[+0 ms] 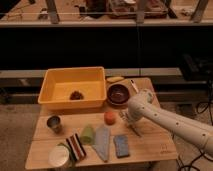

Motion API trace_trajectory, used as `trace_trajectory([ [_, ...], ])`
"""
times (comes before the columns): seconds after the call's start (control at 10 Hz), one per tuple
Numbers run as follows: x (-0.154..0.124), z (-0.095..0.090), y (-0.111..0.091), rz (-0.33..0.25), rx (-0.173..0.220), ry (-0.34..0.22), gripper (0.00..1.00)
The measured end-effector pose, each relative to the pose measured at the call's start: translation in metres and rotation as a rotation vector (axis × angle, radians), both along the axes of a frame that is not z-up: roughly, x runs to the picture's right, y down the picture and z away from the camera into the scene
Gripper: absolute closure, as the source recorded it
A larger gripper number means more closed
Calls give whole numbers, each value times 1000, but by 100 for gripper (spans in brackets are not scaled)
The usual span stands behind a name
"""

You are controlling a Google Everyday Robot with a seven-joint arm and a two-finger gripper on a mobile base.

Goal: Place fork in purple bowl

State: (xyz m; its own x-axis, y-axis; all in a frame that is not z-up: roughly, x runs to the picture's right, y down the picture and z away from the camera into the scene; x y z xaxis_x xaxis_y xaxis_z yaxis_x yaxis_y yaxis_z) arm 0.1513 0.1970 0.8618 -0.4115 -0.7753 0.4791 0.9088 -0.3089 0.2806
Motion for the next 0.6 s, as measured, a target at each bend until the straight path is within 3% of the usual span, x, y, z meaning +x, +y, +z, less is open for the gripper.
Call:
trace_trajectory([
  [0.2,0,0,0,1,-3,0,100],
  [0.4,0,0,-1,18,-13,-8,100],
  [0.6,8,-7,-7,72,-23,-20,100],
])
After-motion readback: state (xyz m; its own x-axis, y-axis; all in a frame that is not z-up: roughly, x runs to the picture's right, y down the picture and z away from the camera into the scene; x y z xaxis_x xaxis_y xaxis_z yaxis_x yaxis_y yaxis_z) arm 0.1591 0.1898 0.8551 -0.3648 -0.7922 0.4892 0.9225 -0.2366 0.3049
